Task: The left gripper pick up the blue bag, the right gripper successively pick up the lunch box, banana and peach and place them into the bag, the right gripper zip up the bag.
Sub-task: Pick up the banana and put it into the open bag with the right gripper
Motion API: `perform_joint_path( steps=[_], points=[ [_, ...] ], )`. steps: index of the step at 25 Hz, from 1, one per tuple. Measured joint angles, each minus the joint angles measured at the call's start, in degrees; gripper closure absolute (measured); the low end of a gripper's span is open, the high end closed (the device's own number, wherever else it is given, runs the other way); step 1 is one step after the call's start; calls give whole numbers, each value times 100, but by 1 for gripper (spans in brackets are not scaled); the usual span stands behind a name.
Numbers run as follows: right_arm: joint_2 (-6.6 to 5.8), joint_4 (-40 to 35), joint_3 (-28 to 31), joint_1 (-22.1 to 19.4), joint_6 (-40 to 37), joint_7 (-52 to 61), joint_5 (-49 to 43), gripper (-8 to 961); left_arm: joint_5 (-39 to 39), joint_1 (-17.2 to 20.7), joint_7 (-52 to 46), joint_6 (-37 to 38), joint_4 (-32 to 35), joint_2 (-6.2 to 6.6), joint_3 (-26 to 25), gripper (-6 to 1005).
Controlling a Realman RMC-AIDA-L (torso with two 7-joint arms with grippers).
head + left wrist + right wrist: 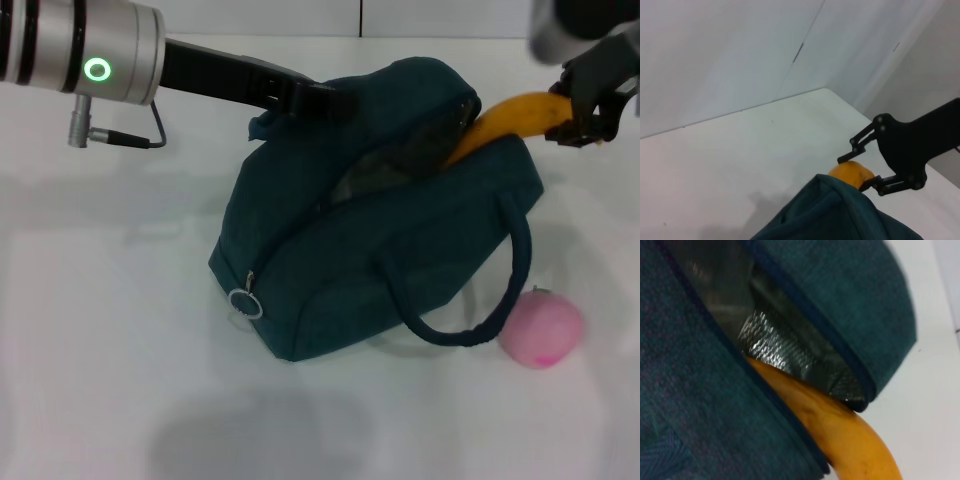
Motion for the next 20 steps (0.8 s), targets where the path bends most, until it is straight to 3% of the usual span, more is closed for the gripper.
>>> perform_joint_path(
  steps=[3,10,20],
  points=[
    [20,179,-360,304,-217,262,-189,458,-4,-34,-5,0,-48,-7,0,937],
    [75,323,-535,892,-664,526,-121,452,-11,-51,29,-12,-189,-9,0,937],
    [69,434,-488,1165,-723,763,551,442,-79,-40,48,-31,-205,-14,0,937]
  ],
)
